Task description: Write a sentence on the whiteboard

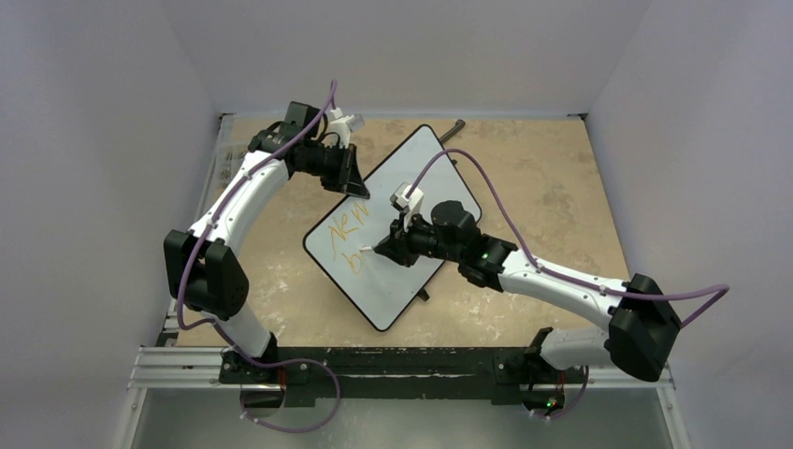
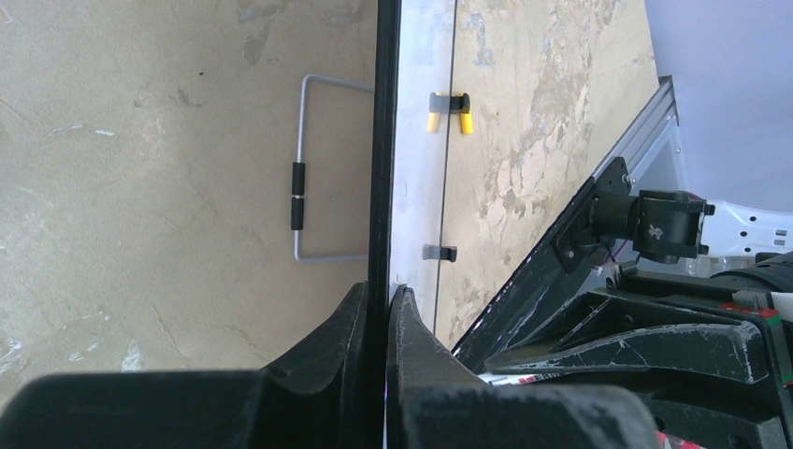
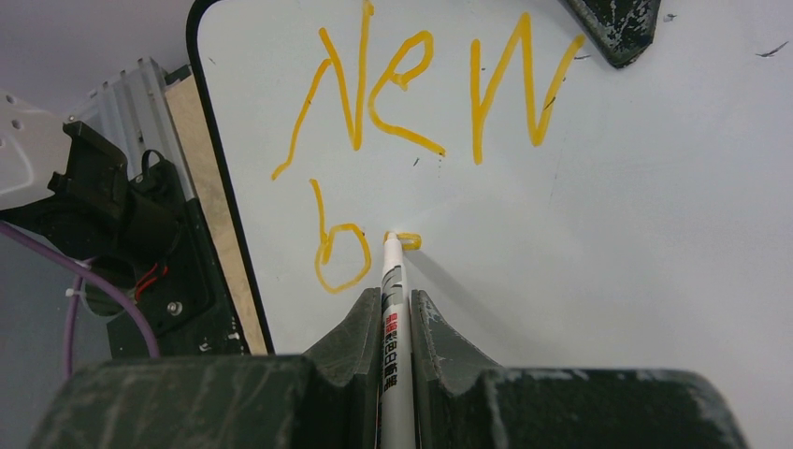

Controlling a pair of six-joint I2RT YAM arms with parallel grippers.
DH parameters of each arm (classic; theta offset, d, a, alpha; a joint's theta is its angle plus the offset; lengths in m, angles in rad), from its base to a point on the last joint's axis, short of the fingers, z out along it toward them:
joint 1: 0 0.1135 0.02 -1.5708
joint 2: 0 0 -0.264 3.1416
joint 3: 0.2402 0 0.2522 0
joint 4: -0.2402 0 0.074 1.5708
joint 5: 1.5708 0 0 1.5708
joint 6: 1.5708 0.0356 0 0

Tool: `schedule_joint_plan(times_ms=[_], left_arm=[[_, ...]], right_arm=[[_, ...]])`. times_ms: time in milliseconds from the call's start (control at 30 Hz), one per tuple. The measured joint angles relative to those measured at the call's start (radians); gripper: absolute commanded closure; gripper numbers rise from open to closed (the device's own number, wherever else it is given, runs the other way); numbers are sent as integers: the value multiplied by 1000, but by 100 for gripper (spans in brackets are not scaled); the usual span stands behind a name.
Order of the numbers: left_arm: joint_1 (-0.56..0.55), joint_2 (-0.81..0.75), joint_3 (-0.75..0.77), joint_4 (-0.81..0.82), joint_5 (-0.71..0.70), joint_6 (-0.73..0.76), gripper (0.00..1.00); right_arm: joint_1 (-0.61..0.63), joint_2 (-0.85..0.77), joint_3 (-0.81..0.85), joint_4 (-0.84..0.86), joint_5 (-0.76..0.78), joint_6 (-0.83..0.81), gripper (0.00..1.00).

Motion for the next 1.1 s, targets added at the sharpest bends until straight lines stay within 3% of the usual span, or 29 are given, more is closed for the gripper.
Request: schedule_joint_plan(times_ms=[500, 1100], left_arm=[[0, 0, 0, 0, 0, 2, 100], [0, -5, -2, 4, 0, -6, 100]], right_arm=[[2, -34, -63, -4, -2, 3, 100], [6, -43, 11, -101, 150, -5, 100]])
